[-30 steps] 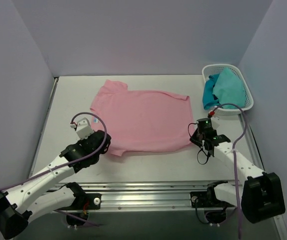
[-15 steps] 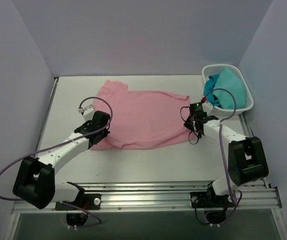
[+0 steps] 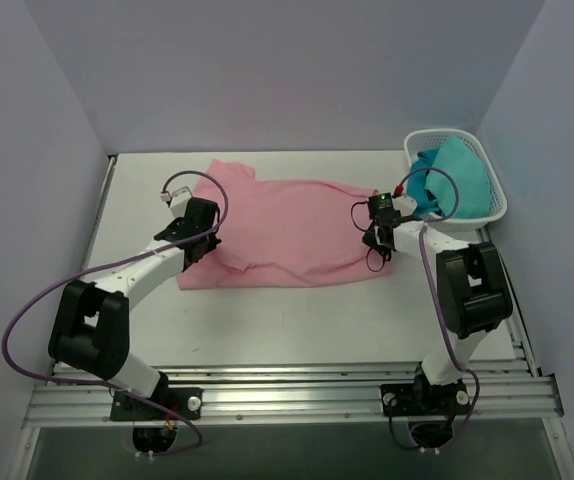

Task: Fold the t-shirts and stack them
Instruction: Fold the flattened tshirt in 1/3 of the way

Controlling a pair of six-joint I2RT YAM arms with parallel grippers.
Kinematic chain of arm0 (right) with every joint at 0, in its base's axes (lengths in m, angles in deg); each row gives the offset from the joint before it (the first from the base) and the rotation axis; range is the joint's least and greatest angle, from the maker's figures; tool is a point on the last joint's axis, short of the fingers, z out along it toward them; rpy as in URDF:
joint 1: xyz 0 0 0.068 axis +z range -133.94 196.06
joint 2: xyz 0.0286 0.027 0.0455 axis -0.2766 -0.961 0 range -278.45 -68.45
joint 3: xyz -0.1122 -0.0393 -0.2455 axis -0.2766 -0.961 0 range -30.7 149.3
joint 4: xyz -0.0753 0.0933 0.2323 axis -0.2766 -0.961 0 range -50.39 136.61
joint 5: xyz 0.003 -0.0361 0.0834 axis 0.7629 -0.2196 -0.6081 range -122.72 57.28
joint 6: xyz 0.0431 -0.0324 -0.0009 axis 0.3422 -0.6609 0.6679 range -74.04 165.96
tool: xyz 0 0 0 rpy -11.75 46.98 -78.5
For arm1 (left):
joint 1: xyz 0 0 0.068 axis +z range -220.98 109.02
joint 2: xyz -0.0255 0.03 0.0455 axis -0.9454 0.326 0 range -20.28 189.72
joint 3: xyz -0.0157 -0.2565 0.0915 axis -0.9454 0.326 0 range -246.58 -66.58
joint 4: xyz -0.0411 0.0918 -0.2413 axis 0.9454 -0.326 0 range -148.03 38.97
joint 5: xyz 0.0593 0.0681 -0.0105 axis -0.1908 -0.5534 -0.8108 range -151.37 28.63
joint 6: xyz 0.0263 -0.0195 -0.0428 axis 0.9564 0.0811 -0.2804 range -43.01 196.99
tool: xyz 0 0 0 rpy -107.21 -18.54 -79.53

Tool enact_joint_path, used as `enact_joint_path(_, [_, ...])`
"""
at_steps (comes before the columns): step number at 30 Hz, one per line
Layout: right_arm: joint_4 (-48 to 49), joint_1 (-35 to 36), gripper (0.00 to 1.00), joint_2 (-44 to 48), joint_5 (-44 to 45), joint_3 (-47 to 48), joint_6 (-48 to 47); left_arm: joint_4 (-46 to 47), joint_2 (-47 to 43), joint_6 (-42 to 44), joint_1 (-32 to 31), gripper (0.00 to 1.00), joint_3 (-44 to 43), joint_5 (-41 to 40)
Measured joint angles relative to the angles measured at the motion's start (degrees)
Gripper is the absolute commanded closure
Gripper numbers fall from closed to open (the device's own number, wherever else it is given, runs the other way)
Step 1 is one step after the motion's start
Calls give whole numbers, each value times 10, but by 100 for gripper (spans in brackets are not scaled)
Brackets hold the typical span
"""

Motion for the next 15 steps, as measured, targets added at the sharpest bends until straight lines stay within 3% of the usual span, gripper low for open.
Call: enact_joint_path(15, [-21,-6,100,-55,38,56,7,31,84,39,54,98,-29,27])
